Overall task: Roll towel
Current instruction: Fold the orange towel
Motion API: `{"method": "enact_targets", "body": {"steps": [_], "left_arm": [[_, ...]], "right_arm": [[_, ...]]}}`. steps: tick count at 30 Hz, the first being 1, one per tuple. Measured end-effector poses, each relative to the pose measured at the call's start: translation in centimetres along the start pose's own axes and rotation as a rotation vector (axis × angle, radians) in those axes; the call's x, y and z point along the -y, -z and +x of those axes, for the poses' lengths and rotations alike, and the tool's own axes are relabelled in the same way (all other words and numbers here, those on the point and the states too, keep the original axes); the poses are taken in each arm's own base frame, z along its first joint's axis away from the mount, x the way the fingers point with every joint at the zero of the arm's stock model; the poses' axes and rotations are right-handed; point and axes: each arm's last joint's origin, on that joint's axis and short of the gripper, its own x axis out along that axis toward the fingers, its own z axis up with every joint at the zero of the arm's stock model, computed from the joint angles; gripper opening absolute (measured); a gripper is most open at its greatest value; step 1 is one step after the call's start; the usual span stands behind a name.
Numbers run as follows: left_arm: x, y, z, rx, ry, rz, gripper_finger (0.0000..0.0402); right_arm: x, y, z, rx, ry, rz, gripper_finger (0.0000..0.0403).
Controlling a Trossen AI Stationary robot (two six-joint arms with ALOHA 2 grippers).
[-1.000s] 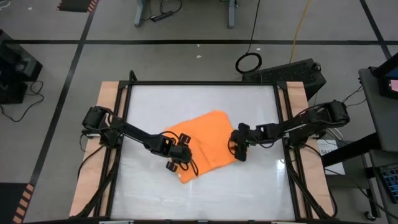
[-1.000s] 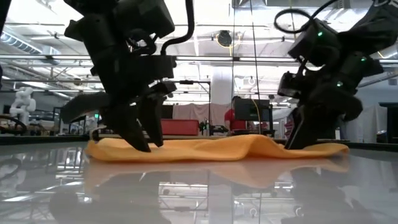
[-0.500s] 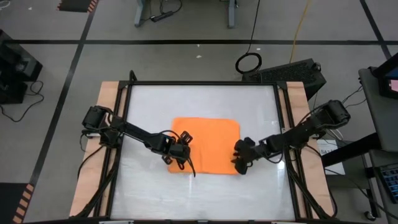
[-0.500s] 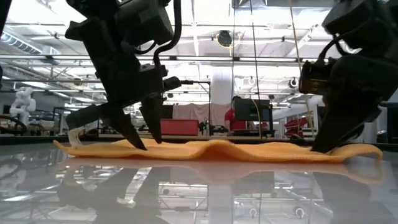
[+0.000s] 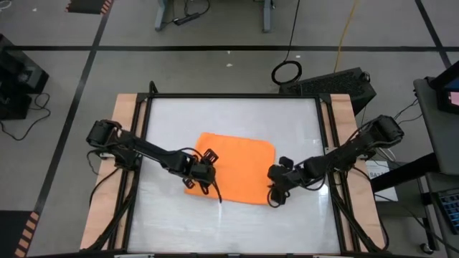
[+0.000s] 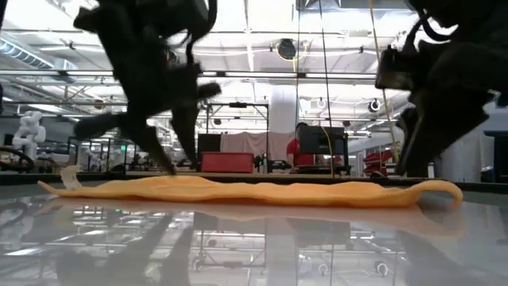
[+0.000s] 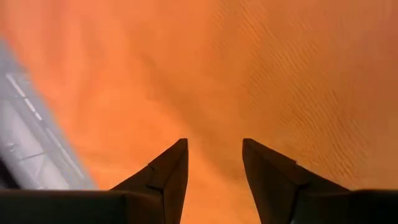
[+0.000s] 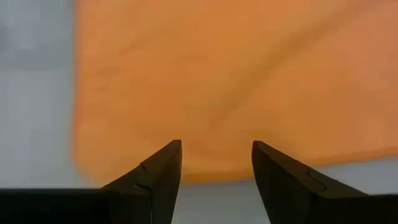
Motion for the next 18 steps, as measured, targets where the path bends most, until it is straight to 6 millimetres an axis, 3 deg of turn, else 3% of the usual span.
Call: {"method": "enact_targets", "body": {"steps": [5,9,18], "left_arm": [[-0.5,-0.3,-0.7,0.043,-0.008,-0.030,0.0159],[-0.9,0.3,-0.3,0.023,-0.006,-0.074,0.0159],[-2.2,2.0,0.6,0.035,0.108,-0.272,0.0159]], "right_arm": [[0.8,-0.7,-0.1,0.073,0.146,-0.112,0.0187],[2.4,-1.1,0.6,0.061,0.190,-0.119,0.0187],[4.4,-1.3,1.8,0.082,0.111,-0.130,0.0187]]}}
